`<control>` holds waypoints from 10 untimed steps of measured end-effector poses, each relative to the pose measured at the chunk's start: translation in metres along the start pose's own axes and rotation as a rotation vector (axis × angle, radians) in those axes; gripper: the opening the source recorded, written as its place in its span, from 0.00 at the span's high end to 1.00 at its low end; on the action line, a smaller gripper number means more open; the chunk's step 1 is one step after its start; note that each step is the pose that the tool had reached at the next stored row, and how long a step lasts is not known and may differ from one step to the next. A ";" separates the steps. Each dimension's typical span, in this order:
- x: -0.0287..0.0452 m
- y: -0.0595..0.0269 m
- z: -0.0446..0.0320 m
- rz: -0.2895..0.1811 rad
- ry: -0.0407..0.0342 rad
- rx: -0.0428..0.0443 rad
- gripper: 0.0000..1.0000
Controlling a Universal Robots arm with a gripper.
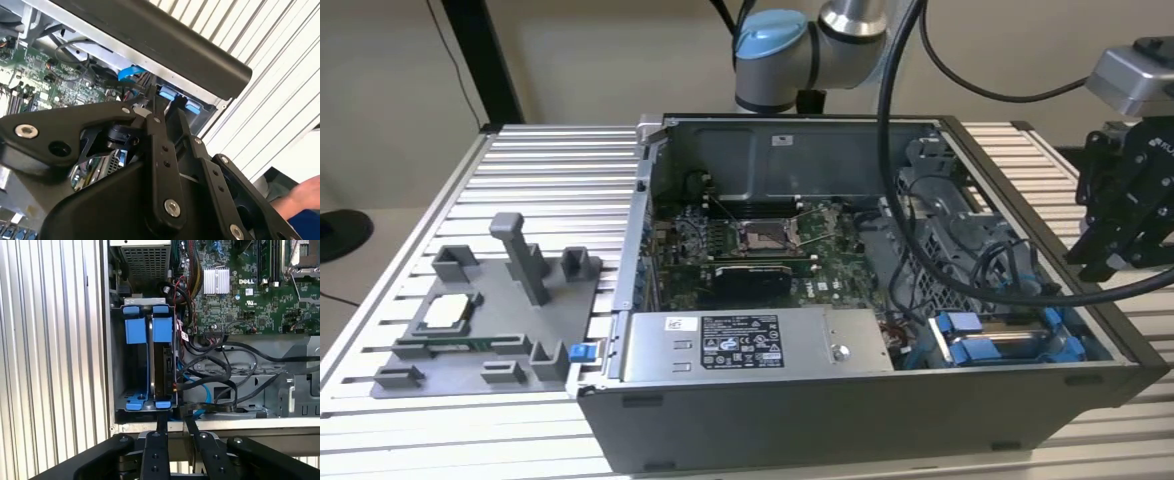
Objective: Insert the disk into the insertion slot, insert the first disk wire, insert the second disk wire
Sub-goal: 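Insert the second disk wire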
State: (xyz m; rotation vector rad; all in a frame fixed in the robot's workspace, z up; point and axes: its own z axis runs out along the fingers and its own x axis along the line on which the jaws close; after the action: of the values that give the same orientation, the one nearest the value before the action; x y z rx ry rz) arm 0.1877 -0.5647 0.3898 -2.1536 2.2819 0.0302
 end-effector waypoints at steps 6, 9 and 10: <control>0.0000 -0.0002 0.0000 0.000 0.0001 0.0000 1.00; 0.0000 -0.0003 0.0000 0.000 0.0000 0.0000 1.00; 0.0000 -0.0003 0.0000 0.000 0.0000 0.0000 1.00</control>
State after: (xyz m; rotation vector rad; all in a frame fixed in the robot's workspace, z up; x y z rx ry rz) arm 0.1879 -0.5647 0.3898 -2.1537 2.2818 0.0302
